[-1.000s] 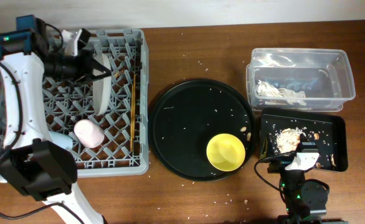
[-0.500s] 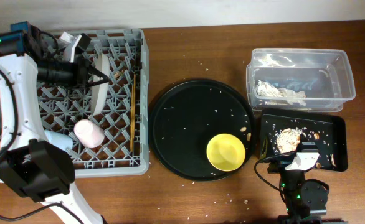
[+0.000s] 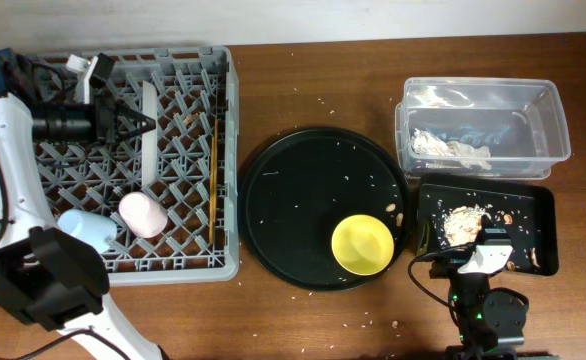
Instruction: Sort waste into correct bins and load items into the dishwasher rack
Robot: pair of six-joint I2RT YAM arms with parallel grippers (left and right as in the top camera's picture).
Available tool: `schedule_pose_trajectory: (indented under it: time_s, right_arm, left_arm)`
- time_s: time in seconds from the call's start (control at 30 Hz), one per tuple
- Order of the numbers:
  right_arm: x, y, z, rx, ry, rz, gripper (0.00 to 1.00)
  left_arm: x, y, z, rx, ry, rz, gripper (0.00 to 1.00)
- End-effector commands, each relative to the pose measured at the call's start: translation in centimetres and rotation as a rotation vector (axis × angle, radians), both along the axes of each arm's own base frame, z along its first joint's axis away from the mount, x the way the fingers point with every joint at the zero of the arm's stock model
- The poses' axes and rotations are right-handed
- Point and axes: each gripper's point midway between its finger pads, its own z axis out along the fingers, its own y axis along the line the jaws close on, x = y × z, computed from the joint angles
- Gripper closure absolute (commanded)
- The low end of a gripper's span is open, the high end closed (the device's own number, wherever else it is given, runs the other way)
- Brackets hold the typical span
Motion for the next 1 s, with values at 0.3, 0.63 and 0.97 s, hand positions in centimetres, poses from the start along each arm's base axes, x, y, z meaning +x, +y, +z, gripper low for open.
schedule_pose_trajectory:
  time_s: [0.3, 0.63, 0.97]
  right_arm:
    - [0.0, 0.0, -0.3, 0.003, 0.004, -0.001, 0.02]
    - [0.0, 0.0, -0.3, 0.003, 0.004, -0.001, 0.01]
    - [0.0, 0.0, -0.3, 0.003, 0.004, -0.001, 0.01]
  left_arm:
    - [-1.1, -0.9, -3.7, -0.089, 0.094, -0.003, 0.59]
    - [-1.1, 2.1, -5.1, 0.172, 0.245, 0.172, 0.59]
    - [1.1, 16.5, -9.4, 0.504, 0.392, 0.768, 0.37]
